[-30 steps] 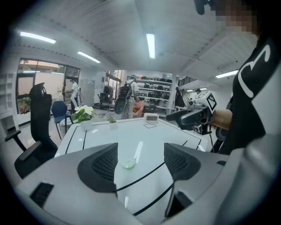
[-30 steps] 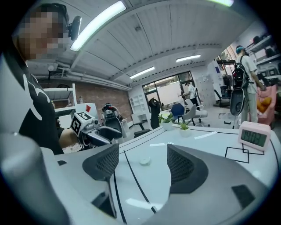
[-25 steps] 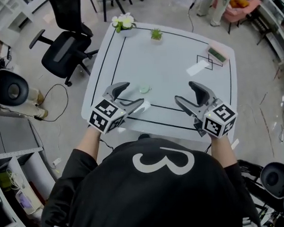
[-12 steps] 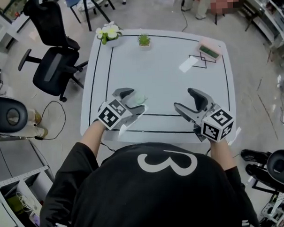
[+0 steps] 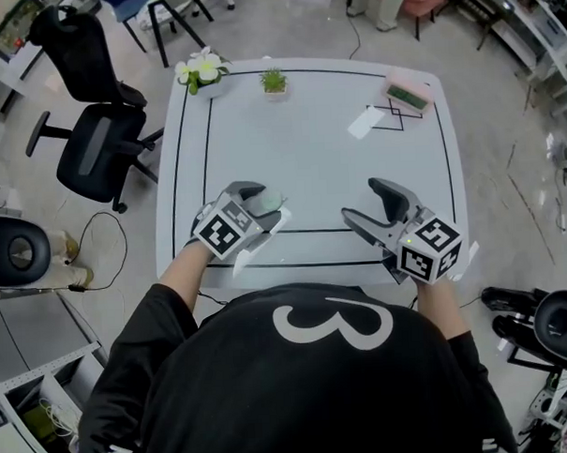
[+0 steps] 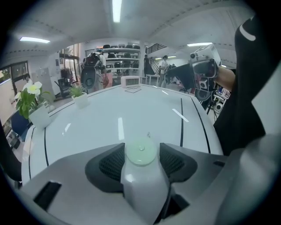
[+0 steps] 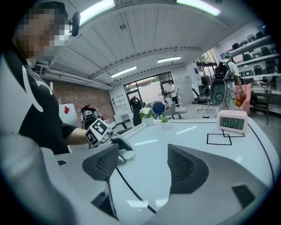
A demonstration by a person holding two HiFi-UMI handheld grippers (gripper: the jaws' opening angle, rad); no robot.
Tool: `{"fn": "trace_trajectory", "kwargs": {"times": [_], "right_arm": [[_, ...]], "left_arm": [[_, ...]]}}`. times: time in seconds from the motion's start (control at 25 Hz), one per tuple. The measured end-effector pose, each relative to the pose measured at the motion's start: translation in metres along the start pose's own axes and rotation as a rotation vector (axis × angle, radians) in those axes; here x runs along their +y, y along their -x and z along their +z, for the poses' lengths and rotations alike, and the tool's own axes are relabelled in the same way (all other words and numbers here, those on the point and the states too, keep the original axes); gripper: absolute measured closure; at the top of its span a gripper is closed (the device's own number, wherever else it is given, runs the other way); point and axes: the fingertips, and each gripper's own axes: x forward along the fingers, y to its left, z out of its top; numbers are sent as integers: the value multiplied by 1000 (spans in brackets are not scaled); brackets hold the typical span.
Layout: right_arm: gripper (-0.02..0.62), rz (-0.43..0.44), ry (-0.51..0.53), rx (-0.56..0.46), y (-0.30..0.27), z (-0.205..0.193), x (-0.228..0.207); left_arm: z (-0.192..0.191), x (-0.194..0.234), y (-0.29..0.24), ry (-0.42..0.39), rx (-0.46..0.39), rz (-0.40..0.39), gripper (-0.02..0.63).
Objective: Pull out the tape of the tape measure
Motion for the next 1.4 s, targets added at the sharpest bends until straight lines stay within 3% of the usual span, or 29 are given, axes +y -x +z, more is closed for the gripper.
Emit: {"fn": "trace_trajectory", "kwargs": {"times": [0.12,0.64,0.92,1.08,1.4], "right_arm": [[259,-3,-6,1,0,-2,-1],[261,32,-20,0,-20,1,8],[262,66,6,7,-23,9,18],[306,114,39,7,-22,16,26],[336,233,119,-14,-12,42,41]], "left_arm": [[1,-1,-1,8,-3,-9,390],[5,2,3,55,-2,-13,393],[36,-3,29,111,-113,-35,393],[62,-11,51,129,-186,-66,393],[119,-38,84,106,-288,-126,393]]}}
